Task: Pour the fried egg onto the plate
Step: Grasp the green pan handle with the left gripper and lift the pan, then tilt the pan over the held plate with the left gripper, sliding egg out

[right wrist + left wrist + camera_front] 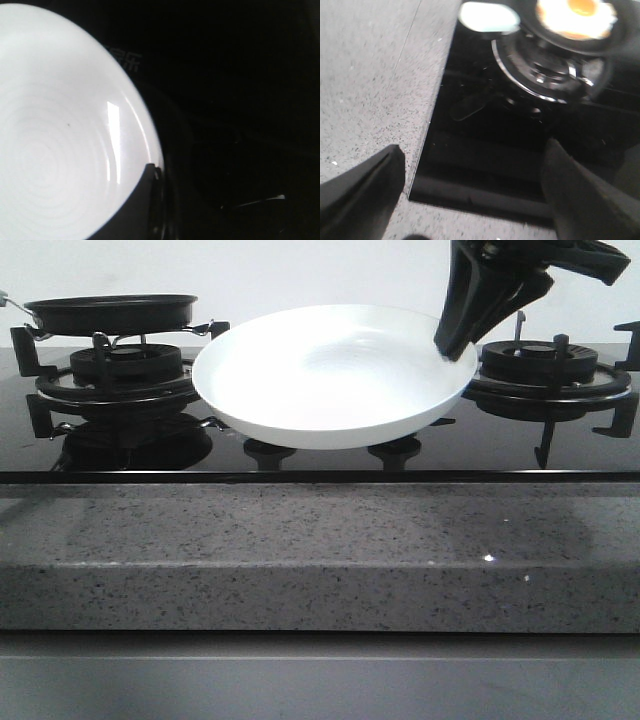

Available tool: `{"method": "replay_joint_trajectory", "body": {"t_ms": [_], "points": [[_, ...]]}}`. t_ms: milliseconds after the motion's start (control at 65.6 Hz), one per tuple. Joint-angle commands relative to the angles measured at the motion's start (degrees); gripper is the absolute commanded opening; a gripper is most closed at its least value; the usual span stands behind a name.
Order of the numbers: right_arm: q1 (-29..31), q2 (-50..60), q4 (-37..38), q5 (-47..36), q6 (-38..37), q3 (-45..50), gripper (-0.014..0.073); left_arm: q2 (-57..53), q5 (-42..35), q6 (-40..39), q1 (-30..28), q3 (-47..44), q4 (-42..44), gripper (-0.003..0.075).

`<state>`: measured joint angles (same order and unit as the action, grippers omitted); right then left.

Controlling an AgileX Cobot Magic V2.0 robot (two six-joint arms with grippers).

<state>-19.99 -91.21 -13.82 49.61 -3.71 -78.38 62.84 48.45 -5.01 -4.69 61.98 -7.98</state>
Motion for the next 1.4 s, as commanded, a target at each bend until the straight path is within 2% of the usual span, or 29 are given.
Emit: {"method": "replay_joint_trajectory", "body": {"t_ms": [0,214,336,488,854,1052,1113,1388], "points": [[0.04,2.28,-0.48,-2.12,0.04,-1.5,-0.0067,4.07,-1.26,3.28,-3.48,5.65,-8.43,0.0557],[0.04,2.28,-0.48,-2.12,0.04,-1.5,-0.0067,14.25,1.74,18.88,-12.76,11.31,-39.04,0.0557],[0.04,2.28,-0.48,-2.12,0.04,-1.5,-0.0067,19.13,4.0,23.79,-15.74,12.05,-50.94,0.0557],[0.04,2.28,-0.48,-2.12,0.04,-1.5,-0.0067,25.15,5.64,27.39,-16.72,12.08,-61.01,0.0556],[0.04,2.28,-0.48,-2.12,0.04,-1.5,-0.0067,35.03,10.15,30.75,-16.72,12.08,-73.74,0.0555],[0.04,2.28,-0.48,-2.12,0.04,-1.5,-0.0067,36.28,11.64,30.75,-16.72,12.08,-76.98,0.055],[0.04,2.28,-0.48,-2.12,0.04,-1.5,-0.0067,36.28,11.51,30.75,-16.72,12.08,-77.68,0.0534],[0.04,2.28,-0.48,-2.12,0.04,-1.5,-0.0067,36.28,12.3,30.64,-16.72,12.08,-79.65,0.0375]]}}
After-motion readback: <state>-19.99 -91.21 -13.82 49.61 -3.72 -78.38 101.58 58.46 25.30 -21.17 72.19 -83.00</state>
